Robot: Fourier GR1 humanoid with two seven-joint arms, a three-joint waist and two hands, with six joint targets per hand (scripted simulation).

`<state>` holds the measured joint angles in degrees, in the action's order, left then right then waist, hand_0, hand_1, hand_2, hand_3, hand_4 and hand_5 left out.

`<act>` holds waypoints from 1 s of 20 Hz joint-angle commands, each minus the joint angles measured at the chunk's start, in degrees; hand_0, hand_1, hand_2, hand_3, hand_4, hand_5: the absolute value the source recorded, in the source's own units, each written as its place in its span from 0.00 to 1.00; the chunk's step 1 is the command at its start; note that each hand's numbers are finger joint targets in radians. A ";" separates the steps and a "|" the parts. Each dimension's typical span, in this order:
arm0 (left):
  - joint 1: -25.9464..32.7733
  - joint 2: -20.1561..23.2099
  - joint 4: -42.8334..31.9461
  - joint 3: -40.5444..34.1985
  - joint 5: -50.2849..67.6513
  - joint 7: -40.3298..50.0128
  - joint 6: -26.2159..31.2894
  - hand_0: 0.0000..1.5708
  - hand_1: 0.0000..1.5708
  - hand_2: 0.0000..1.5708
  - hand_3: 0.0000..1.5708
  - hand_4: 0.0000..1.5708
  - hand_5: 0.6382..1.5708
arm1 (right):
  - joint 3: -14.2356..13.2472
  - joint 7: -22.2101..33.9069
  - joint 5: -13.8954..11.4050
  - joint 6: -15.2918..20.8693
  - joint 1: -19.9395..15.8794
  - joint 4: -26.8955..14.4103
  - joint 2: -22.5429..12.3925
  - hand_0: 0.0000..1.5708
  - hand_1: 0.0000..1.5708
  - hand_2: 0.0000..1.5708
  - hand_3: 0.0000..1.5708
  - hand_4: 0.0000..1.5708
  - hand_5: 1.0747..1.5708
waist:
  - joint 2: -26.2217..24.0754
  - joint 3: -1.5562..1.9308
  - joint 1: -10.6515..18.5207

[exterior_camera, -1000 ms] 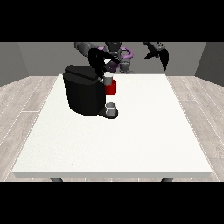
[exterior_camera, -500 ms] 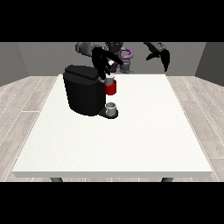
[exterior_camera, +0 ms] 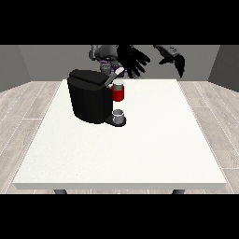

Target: Insert the coffee pod into the coffee machine and close the lid

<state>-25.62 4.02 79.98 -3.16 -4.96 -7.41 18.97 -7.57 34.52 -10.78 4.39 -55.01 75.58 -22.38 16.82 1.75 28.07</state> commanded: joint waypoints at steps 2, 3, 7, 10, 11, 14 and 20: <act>-4.17 -0.44 0.85 1.04 -0.51 -0.50 -0.05 0.00 0.00 0.00 0.00 0.21 1.00 | 3.05 -10.48 0.33 -1.78 -7.70 1.35 1.54 0.00 0.00 0.00 0.00 0.00 1.00 | 5.71 -1.74 4.97; -5.04 0.39 1.30 0.27 0.71 2.18 0.88 0.00 0.00 0.00 0.00 0.19 1.00 | 4.63 -12.26 0.08 -0.27 -5.34 1.50 5.00 0.00 0.00 0.00 0.00 0.00 1.00 | 3.89 -1.71 4.05; -6.58 -1.22 4.59 2.62 -0.06 5.30 0.20 0.00 0.00 0.00 0.00 0.22 1.00 | 3.32 -15.58 -0.31 1.41 -9.03 -5.48 6.14 0.00 0.00 0.00 0.00 0.00 1.00 | 4.98 -1.75 6.40; -4.34 0.41 4.36 1.33 0.05 0.99 0.83 0.00 0.00 0.00 0.00 0.21 1.00 | 1.18 -19.00 1.88 -1.58 -11.17 -8.22 4.01 0.00 0.00 0.00 0.00 0.06 1.00 | 6.54 -1.77 3.57; -3.60 -2.16 6.17 4.47 -0.81 5.48 0.15 0.00 0.00 0.00 0.00 0.21 1.00 | 1.63 -19.62 0.93 -0.05 -10.88 -10.54 5.48 0.00 0.00 0.00 0.00 0.06 1.00 | 4.67 -1.75 4.82; -3.27 -1.58 4.97 3.24 -1.84 4.58 -1.51 0.00 0.00 0.00 0.00 0.16 1.00 | 3.03 -22.15 1.40 -0.94 -11.18 -11.02 7.79 0.00 0.00 0.00 0.00 0.00 1.00 | 3.97 -1.76 1.27; 3.23 0.81 5.13 0.37 0.57 3.67 0.20 0.00 0.00 0.00 0.00 0.17 1.00 | 5.23 -29.53 2.64 -2.08 -6.31 -10.14 12.49 0.00 0.00 0.00 0.00 0.11 1.00 | -1.49 -1.76 -1.84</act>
<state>-25.55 3.34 85.22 -1.15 -5.66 -4.18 18.21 -3.74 9.03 -8.62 2.51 -63.95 65.03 -12.86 18.67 0.00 28.36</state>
